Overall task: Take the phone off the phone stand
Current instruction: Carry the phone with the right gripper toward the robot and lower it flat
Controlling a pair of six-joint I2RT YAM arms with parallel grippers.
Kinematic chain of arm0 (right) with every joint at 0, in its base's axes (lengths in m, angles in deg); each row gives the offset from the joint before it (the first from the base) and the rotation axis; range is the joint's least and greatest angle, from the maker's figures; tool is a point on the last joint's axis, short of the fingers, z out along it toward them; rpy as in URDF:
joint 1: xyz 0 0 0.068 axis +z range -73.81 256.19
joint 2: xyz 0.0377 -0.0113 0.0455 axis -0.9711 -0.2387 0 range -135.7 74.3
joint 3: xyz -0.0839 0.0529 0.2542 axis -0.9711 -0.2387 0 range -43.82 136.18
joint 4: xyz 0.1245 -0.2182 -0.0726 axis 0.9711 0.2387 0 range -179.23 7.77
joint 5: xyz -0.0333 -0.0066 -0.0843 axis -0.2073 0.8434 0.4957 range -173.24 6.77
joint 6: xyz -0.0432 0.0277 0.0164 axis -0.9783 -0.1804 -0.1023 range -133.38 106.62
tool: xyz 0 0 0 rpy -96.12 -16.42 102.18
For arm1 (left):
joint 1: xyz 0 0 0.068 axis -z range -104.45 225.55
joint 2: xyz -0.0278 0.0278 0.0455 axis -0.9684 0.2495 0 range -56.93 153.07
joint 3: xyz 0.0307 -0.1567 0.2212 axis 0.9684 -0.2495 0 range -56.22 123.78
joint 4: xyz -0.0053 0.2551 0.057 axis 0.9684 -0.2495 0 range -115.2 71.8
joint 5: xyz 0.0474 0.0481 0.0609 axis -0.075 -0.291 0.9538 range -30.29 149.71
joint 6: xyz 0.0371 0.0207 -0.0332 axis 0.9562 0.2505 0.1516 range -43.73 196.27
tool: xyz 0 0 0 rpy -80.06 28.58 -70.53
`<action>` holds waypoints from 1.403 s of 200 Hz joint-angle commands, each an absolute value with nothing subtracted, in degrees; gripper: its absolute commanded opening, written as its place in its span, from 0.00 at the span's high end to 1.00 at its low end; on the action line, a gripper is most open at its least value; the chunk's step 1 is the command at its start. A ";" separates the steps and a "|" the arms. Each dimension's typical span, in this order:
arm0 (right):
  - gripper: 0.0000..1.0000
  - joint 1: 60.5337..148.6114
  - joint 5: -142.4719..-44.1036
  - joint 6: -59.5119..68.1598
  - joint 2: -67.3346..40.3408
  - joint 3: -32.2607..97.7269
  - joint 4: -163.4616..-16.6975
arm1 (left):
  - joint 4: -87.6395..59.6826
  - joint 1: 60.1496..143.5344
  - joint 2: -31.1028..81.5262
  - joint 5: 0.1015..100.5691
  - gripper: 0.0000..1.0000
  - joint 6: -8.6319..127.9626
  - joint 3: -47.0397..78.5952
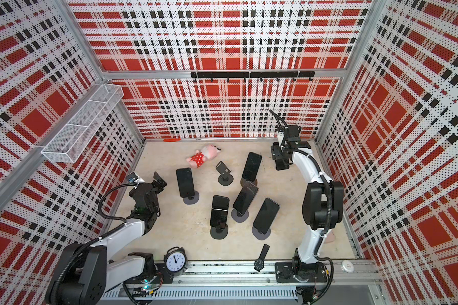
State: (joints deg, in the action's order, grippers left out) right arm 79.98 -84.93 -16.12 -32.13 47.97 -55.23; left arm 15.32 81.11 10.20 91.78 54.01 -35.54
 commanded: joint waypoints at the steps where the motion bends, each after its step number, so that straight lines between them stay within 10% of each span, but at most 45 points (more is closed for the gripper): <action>1: 0.33 79.46 -85.77 -15.03 -34.25 47.23 -57.68 | 14.53 81.00 10.68 91.69 0.02 54.83 -34.08; 280: 0.27 78.17 -83.61 -11.84 -46.63 39.06 -57.84 | 13.79 79.69 9.15 93.22 0.02 53.07 -35.13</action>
